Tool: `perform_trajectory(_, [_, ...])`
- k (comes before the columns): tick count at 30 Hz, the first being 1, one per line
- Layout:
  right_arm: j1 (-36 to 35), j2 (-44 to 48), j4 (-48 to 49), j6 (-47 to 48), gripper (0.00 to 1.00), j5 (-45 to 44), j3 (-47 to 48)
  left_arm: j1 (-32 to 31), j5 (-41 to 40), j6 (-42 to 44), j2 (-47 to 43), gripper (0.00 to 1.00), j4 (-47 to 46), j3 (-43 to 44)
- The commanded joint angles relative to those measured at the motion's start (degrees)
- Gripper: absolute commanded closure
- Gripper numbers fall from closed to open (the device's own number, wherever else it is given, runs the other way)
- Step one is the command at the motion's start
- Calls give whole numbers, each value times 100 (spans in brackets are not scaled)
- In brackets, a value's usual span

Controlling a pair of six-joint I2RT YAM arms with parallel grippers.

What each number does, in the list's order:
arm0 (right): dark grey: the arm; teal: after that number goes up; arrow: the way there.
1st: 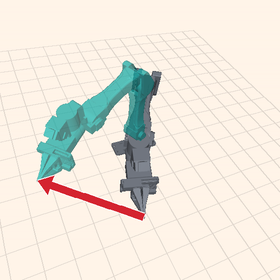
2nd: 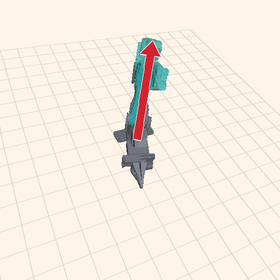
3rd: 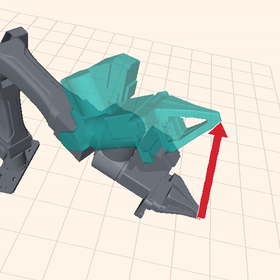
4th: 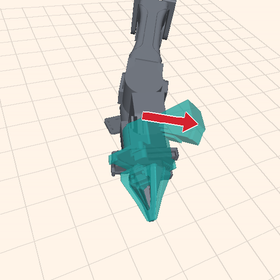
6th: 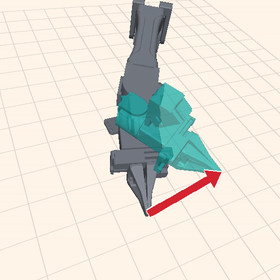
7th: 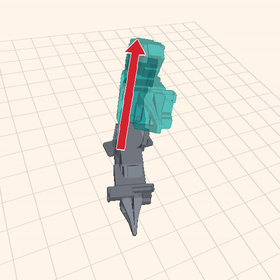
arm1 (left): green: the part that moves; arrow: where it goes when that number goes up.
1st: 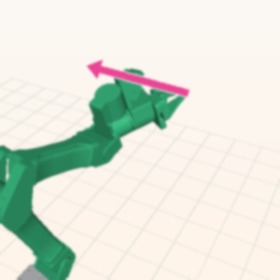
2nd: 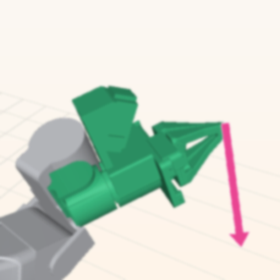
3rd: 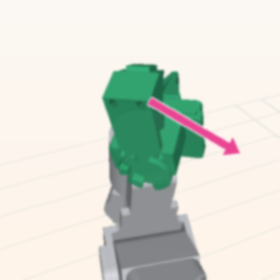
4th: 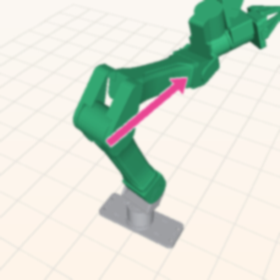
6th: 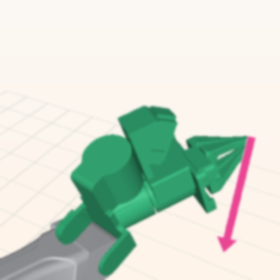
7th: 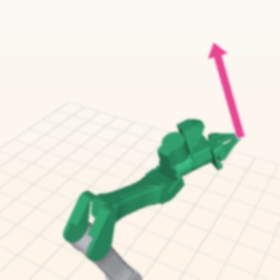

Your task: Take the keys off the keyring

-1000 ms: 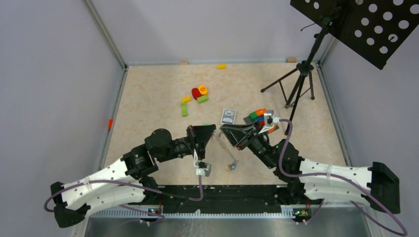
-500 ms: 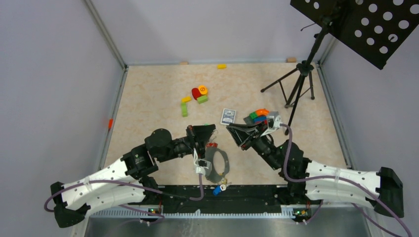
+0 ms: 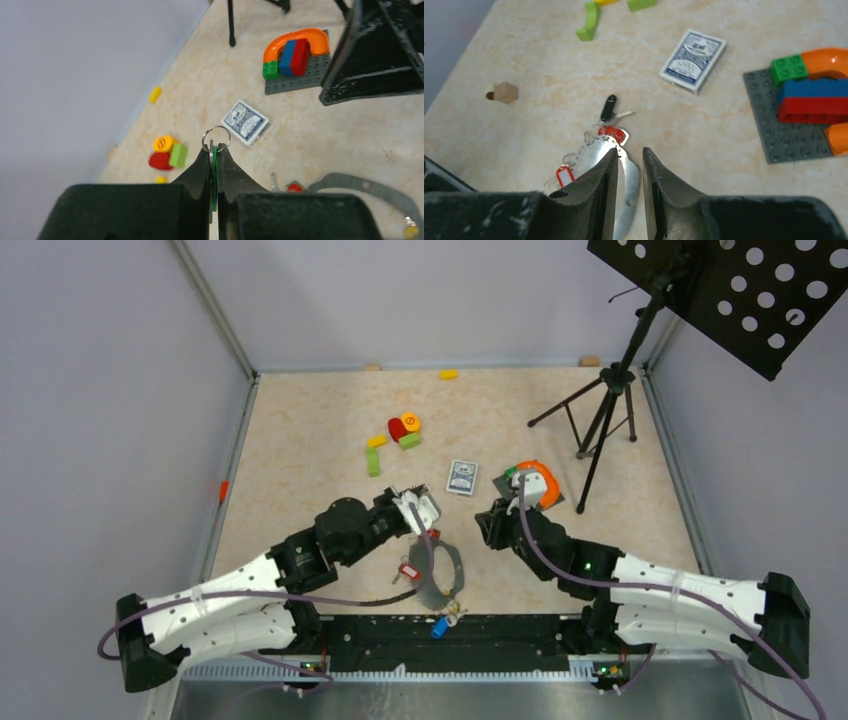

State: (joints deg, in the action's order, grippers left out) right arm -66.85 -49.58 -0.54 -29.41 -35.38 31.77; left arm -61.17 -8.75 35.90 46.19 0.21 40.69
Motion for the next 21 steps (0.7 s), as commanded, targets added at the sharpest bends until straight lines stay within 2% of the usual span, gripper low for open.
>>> perform_trajectory(1, [786,-284,-1567,-1255,76,896,389,12,-1988,-3144,500,99,198,216])
perform_trajectory(3, [1254,-483,-1839,-1424,76,1625,421,44,-2046,-3924,861,96,670,359])
perform_trajectory(5, [1512,-682,-2008,-1449,76,2007,483,64,-1626,-4420,1187,98,747,336])
perform_trajectory(9, [1571,-903,-2516,-1511,71,1785,830,66,-823,-5032,1946,100,338,291])
perform_trajectory(11, [1585,-915,-2814,-1623,62,1560,1066,63,-627,-5167,2325,100,48,292])
perform_trajectory(14, [1595,-841,-3271,-1825,41,1226,1268,65,-351,-5226,2923,100,-658,307])
perform_trajectory(16, [1602,-727,-3432,-1857,31,1132,1283,70,-242,-5222,3352,98,-901,440])
perform_trajectory(19, [1600,-502,-3607,-1925,25,966,1231,106,-121,-5234,3976,93,-1073,705])
perform_trajectory(21, [1605,-302,-3654,-1961,23,923,1163,160,-18,-5294,4321,79,-1088,845])
